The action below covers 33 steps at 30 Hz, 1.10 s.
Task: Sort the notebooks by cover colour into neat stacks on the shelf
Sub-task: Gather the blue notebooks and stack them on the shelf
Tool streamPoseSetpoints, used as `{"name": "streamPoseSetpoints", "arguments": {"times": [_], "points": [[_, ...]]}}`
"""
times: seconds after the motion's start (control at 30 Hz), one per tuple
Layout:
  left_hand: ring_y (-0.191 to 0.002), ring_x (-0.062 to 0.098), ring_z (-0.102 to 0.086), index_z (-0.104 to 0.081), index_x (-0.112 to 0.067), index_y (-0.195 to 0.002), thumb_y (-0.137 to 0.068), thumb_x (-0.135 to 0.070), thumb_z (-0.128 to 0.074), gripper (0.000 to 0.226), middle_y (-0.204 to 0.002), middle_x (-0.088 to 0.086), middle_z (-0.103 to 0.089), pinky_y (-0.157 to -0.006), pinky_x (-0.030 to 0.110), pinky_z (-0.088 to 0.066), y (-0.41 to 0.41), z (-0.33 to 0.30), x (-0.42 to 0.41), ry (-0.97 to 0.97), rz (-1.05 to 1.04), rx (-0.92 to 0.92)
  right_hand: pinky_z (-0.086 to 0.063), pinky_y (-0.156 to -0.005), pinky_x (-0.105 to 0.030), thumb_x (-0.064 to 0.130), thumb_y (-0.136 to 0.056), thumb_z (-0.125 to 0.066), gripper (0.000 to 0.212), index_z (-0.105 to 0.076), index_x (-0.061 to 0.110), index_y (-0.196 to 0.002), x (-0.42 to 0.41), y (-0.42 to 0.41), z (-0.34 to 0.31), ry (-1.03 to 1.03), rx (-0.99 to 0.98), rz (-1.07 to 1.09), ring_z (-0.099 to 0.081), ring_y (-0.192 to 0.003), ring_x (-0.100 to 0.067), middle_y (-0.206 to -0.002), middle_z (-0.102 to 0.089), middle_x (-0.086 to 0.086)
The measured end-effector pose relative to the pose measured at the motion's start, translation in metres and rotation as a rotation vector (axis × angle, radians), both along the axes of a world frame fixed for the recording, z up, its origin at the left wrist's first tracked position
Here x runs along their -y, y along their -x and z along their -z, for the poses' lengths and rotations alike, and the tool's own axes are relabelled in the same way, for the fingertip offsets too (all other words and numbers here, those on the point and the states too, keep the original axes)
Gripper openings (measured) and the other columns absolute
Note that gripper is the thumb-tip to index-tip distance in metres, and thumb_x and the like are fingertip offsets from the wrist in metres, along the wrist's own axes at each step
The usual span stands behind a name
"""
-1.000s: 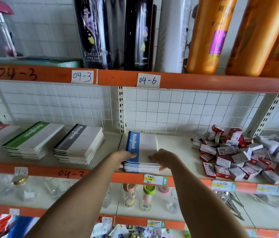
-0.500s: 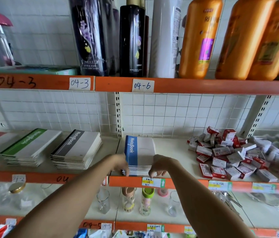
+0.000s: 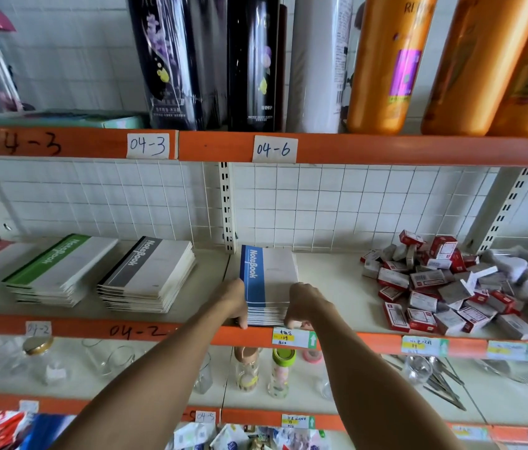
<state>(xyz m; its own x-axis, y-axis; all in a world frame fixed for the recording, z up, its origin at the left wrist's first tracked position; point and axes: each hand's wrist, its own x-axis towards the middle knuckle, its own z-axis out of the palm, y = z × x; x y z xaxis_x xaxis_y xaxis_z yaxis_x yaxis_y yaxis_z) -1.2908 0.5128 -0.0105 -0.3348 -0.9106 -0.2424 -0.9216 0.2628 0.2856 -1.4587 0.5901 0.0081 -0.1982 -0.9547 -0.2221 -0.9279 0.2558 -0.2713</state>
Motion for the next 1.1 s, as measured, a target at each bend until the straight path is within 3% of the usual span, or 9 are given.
{"name": "streamPoseSetpoints", "arguments": {"times": [0.2,0.3,0.4,0.5,0.77,0.83,0.93,1.0,1.1], "points": [[-0.114,0.024,-0.06,-0.056,-0.015,-0.123,-0.058,-0.015,-0.093,0.075,-0.124,0.004,-0.064,-0.092,0.036,-0.053,-0.01,-0.002,0.002,-0.057,0.093,-0.068,-0.052,-0.075,-0.028,0.017,-0.067,-0.086,0.05,-0.061,0.008,-0.109,-0.002,0.004,-0.006,-0.055,0.0,-0.029,-0.065,-0.101,-0.025,-0.107,-0.063,-0.009],[-0.118,0.024,-0.057,-0.053,-0.016,-0.128,-0.061,-0.015,-0.091,0.077,-0.128,0.003,-0.062,-0.096,0.037,-0.05,-0.012,-0.008,0.002,-0.09,0.103,-0.049,-0.054,-0.07,-0.027,0.021,-0.066,-0.087,0.039,-0.056,0.011,-0.089,0.002,0.006,-0.011,-0.153,0.016,-0.049,-0.068,-0.084,-0.022,-0.098,-0.069,-0.01],[-0.121,0.023,-0.056,-0.05,-0.017,-0.132,-0.064,-0.015,-0.09,0.079,-0.135,0.004,-0.058,-0.097,0.039,-0.051,-0.014,-0.021,0.008,-0.233,0.113,-0.053,-0.06,-0.08,-0.034,0.044,-0.067,-0.088,0.062,-0.055,0.009,-0.106,0.007,0.019,-0.02,-0.288,0.244,-0.002,-0.072,-0.08,-0.021,-0.094,-0.071,-0.014],[-0.125,0.026,-0.054,-0.041,-0.01,-0.141,-0.07,-0.02,-0.089,0.087,-0.147,0.009,-0.047,-0.09,0.035,-0.058,-0.016,-0.036,0.015,-0.413,0.027,-0.15,-0.061,-0.08,-0.038,0.069,-0.08,-0.063,0.069,-0.056,0.007,-0.109,0.012,0.031,-0.025,-0.24,0.403,0.081,-0.072,-0.088,-0.027,-0.108,-0.069,-0.017],[-0.137,0.035,-0.04,-0.039,-0.007,-0.143,-0.09,-0.047,-0.066,0.072,-0.153,0.016,-0.038,-0.099,0.049,-0.044,-0.004,-0.04,0.031,-0.484,-0.21,-0.476,-0.062,-0.075,-0.044,0.05,-0.092,-0.061,0.053,-0.06,0.001,-0.111,0.029,0.029,-0.026,-0.09,0.556,0.237,-0.072,-0.087,-0.031,-0.108,-0.069,-0.019],[-0.14,0.033,-0.037,-0.037,-0.007,-0.145,-0.092,-0.049,-0.064,0.072,-0.155,0.014,-0.036,-0.108,0.05,-0.037,0.001,-0.037,0.038,-0.457,-0.236,-0.48,-0.062,-0.067,-0.043,0.047,-0.093,-0.062,0.05,-0.058,0.0,-0.11,0.035,0.023,-0.027,-0.053,0.571,0.312,-0.072,-0.083,-0.034,-0.106,-0.069,-0.02],[-0.135,0.031,-0.043,-0.044,-0.009,-0.141,-0.095,-0.04,-0.063,0.059,-0.147,0.01,-0.047,-0.101,0.042,-0.039,0.004,-0.034,0.045,-0.424,-0.21,-0.412,-0.052,-0.052,-0.03,0.04,-0.09,-0.068,0.049,-0.058,-0.002,-0.113,0.044,0.015,-0.026,-0.009,0.521,0.371,-0.066,-0.078,-0.03,-0.103,-0.064,-0.018],[-0.13,0.03,-0.05,-0.045,-0.012,-0.142,-0.094,-0.04,-0.065,0.059,-0.144,0.007,-0.05,-0.1,0.038,-0.043,0.006,-0.033,0.054,-0.453,-0.141,-0.328,-0.053,-0.058,-0.031,0.033,-0.086,-0.074,0.046,-0.06,-0.001,-0.113,0.049,0.012,-0.028,-0.044,0.475,0.35,-0.064,-0.082,-0.029,-0.101,-0.063,-0.017],[-0.126,0.028,-0.055,-0.043,-0.015,-0.146,-0.075,-0.055,-0.071,0.086,-0.144,0.008,-0.052,-0.105,0.046,-0.045,0.008,-0.005,0.091,-0.526,-0.057,-0.229,-0.058,-0.082,-0.047,0.017,-0.09,-0.071,0.041,-0.055,-0.008,-0.117,0.057,0.007,-0.035,-0.214,0.479,0.368,-0.065,-0.086,-0.037,-0.102,-0.062,-0.025]]}}
